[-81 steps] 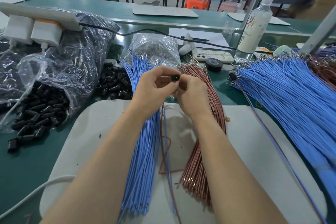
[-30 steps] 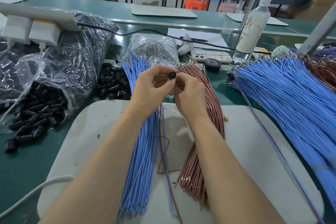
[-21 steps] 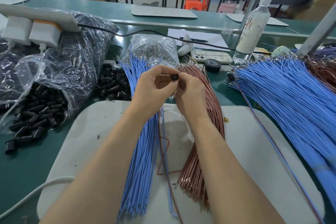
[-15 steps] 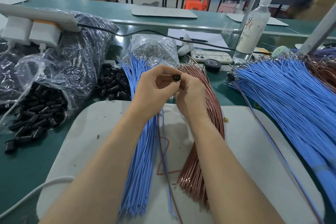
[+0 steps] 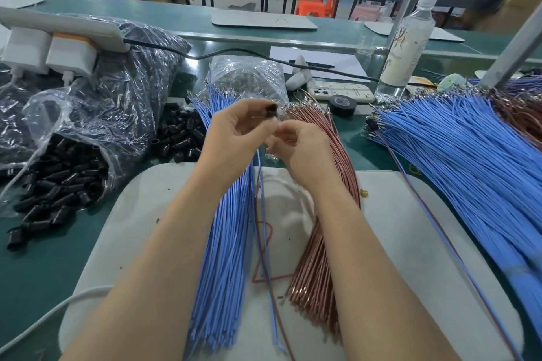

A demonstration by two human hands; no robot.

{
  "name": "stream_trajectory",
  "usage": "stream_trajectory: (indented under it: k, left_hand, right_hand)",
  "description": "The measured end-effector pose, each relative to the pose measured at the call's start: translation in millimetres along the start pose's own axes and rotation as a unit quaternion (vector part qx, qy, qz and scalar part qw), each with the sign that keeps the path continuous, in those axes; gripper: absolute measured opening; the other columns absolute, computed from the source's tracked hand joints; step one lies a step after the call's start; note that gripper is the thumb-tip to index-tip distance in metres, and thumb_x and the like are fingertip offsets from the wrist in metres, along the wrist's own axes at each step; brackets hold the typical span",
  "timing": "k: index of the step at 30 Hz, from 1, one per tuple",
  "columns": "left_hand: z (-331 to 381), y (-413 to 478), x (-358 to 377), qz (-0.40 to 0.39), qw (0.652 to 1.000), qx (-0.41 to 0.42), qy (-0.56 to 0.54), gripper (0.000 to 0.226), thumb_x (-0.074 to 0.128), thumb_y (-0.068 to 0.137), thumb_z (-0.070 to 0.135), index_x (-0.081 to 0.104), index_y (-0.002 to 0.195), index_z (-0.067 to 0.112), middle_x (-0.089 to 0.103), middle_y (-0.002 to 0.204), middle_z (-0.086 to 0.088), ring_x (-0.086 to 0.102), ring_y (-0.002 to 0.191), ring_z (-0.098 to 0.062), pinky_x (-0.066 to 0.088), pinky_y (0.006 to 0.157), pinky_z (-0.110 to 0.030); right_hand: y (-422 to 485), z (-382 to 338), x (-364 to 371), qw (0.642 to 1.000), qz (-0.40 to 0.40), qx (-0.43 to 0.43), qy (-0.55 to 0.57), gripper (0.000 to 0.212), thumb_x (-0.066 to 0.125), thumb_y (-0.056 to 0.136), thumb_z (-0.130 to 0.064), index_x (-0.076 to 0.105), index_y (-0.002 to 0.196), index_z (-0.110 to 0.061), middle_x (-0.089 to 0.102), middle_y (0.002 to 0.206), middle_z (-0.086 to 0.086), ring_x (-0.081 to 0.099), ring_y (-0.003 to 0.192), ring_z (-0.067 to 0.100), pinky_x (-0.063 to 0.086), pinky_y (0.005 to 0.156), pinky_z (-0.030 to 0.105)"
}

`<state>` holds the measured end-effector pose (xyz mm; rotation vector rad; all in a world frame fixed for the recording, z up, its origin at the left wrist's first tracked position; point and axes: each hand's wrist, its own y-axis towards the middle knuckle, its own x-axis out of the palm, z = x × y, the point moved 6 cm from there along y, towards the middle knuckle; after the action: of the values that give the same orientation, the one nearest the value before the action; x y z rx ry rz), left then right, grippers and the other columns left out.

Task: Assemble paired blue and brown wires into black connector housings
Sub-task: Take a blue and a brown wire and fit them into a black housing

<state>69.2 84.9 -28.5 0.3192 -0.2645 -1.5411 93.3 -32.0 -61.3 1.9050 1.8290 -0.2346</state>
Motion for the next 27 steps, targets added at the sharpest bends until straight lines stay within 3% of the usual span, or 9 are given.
stream_trajectory:
  k: [2, 6, 9, 13, 18, 21, 24, 25, 27]
  left_hand:
    - [-8.7, 4.2, -14.8, 0.064, 0.998, -0.013, -0.005, 0.018, 0.064, 0.087, 0.003, 0.065, 0.100, 0.015, 0.066, 0.085, 0.007, 0.061, 0.071, 0.007, 0.050, 0.075, -0.013]
    - [-18.9, 8.7, -25.0, 0.125, 0.992, 0.001, 0.030, 0.015, 0.064, 0.089, 0.013, 0.065, 0.099, 0.024, 0.065, 0.084, 0.015, 0.058, 0.073, 0.008, 0.046, 0.076, -0.011]
    - [-22.7, 9.6, -25.2, 0.131, 0.990, -0.003, 0.047, 0.014, 0.061, 0.091, 0.016, 0.063, 0.099, 0.027, 0.064, 0.084, 0.016, 0.058, 0.073, 0.009, 0.045, 0.074, -0.009]
    - [-24.2, 9.9, -20.8, 0.107, 0.991, 0.008, 0.079, 0.020, 0.062, 0.090, 0.016, 0.061, 0.098, 0.034, 0.063, 0.084, 0.018, 0.059, 0.075, 0.008, 0.046, 0.075, -0.011]
    - [-23.2, 8.8, -16.5, 0.091, 0.987, 0.028, 0.130, 0.018, 0.063, 0.089, 0.016, 0.060, 0.098, 0.032, 0.063, 0.088, 0.021, 0.057, 0.078, 0.005, 0.044, 0.074, -0.014]
    - [-25.2, 8.3, -12.6, 0.072, 0.988, 0.024, 0.132, 0.022, 0.063, 0.089, 0.011, 0.059, 0.094, 0.032, 0.064, 0.089, 0.020, 0.061, 0.080, -0.002, 0.048, 0.079, -0.017]
    - [-28.1, 8.3, -8.9, 0.046, 0.992, 0.010, 0.118, 0.025, 0.062, 0.088, 0.006, 0.058, 0.091, 0.031, 0.065, 0.091, 0.016, 0.064, 0.087, -0.002, 0.049, 0.085, -0.016]
    - [-29.2, 8.2, -8.5, 0.040, 0.993, 0.006, 0.114, 0.025, 0.061, 0.088, 0.005, 0.058, 0.091, 0.030, 0.066, 0.091, 0.015, 0.065, 0.089, -0.002, 0.049, 0.087, -0.017]
    - [-31.0, 8.1, -7.1, 0.028, 0.994, 0.001, 0.105, 0.028, 0.061, 0.088, 0.003, 0.059, 0.090, 0.030, 0.066, 0.092, 0.013, 0.065, 0.092, -0.003, 0.050, 0.087, -0.018]
  right_hand:
    - [4.5, 7.8, -10.8, 1.000, 0.000, 0.022, -0.013, 0.020, 0.067, 0.086, -0.012, 0.066, 0.106, -0.015, 0.071, 0.082, 0.000, 0.070, 0.074, 0.012, 0.057, 0.081, 0.037]
    - [4.7, 2.6, -30.4, 0.989, 0.086, -0.010, -0.119, 0.013, 0.061, 0.087, -0.011, 0.071, 0.092, -0.018, 0.072, 0.086, -0.001, 0.066, 0.077, 0.012, 0.053, 0.081, 0.028]
    - [3.3, 0.7, -11.0, 0.978, 0.030, -0.019, -0.207, 0.016, 0.060, 0.091, -0.016, 0.072, 0.100, -0.020, 0.070, 0.100, -0.003, 0.060, 0.085, 0.009, 0.047, 0.076, 0.022]
    - [1.1, 6.2, 13.1, 0.951, -0.061, -0.019, -0.304, 0.025, 0.057, 0.091, -0.013, 0.067, 0.112, -0.022, 0.063, 0.115, 0.001, 0.051, 0.111, 0.023, 0.044, 0.095, 0.036]
    - [0.2, 5.2, 21.8, 0.934, -0.058, -0.029, -0.350, 0.021, 0.052, 0.092, -0.013, 0.066, 0.108, -0.020, 0.061, 0.110, 0.004, 0.049, 0.108, 0.026, 0.043, 0.091, 0.038]
    - [0.8, 0.6, 11.6, 0.964, 0.004, -0.044, -0.262, 0.013, 0.053, 0.093, -0.016, 0.062, 0.101, -0.013, 0.063, 0.102, 0.005, 0.055, 0.097, 0.023, 0.045, 0.087, 0.036]
    - [-1.4, -8.6, -18.3, 0.989, 0.133, -0.055, -0.035, 0.007, 0.056, 0.088, -0.010, 0.057, 0.091, -0.016, 0.059, 0.079, -0.005, 0.055, 0.073, 0.006, 0.043, 0.066, 0.013]
    - [-2.4, -10.7, -24.9, 0.988, 0.143, -0.054, 0.039, 0.012, 0.056, 0.087, -0.008, 0.057, 0.090, -0.020, 0.057, 0.074, -0.008, 0.053, 0.066, 0.001, 0.042, 0.061, 0.011]
    - [-2.0, -14.6, -29.5, 0.982, 0.111, -0.053, 0.141, 0.021, 0.056, 0.088, -0.007, 0.062, 0.092, -0.027, 0.060, 0.075, -0.007, 0.055, 0.066, 0.004, 0.049, 0.065, 0.021]
